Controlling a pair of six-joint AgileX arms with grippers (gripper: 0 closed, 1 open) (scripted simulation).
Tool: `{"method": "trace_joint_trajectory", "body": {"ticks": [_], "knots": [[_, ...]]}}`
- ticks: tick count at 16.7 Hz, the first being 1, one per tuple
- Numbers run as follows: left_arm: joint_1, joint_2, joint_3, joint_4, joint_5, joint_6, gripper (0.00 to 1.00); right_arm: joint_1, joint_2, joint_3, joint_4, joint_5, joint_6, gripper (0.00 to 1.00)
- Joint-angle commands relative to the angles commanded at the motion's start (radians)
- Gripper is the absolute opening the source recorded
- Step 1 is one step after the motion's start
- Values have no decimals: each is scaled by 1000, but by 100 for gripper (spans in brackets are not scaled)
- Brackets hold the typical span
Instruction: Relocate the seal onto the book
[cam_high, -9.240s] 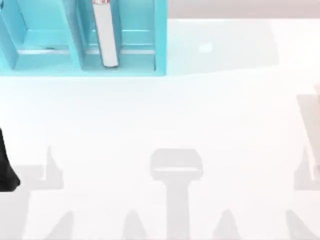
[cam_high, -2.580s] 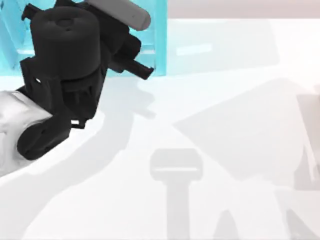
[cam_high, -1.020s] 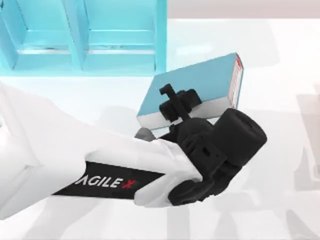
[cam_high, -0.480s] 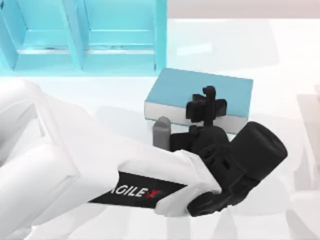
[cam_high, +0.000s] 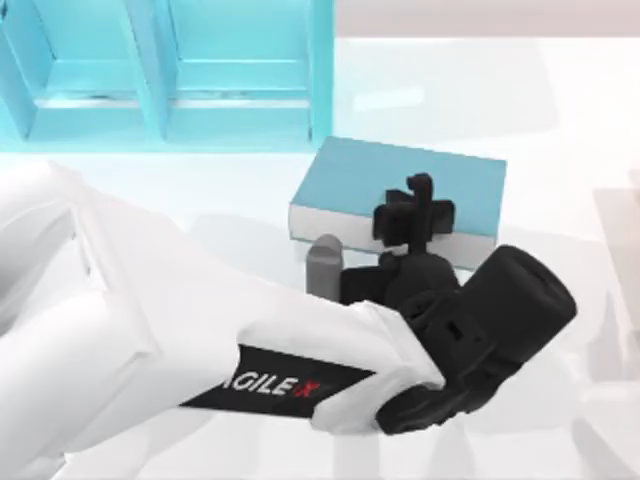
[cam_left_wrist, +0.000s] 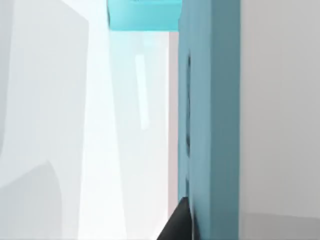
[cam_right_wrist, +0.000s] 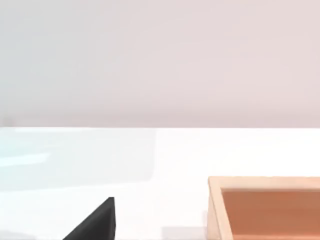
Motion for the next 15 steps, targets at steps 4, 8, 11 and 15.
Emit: {"method": "trace_joint_trajectory", "body": {"ticks": [4, 8, 11, 15], "knots": [[-11, -5, 2, -12, -9, -11, 0, 0, 0, 0, 0, 0, 0, 100], [-7, 3, -2, -9, -6, -10, 0, 0, 0, 0, 0, 0, 0, 100], [-7, 38, -17, 37, -5, -9, 0, 0, 0, 0, 0, 0, 0, 100], [-7, 77, -32, 95, -5, -10, 0, 0, 0, 0, 0, 0, 0, 100]]}}
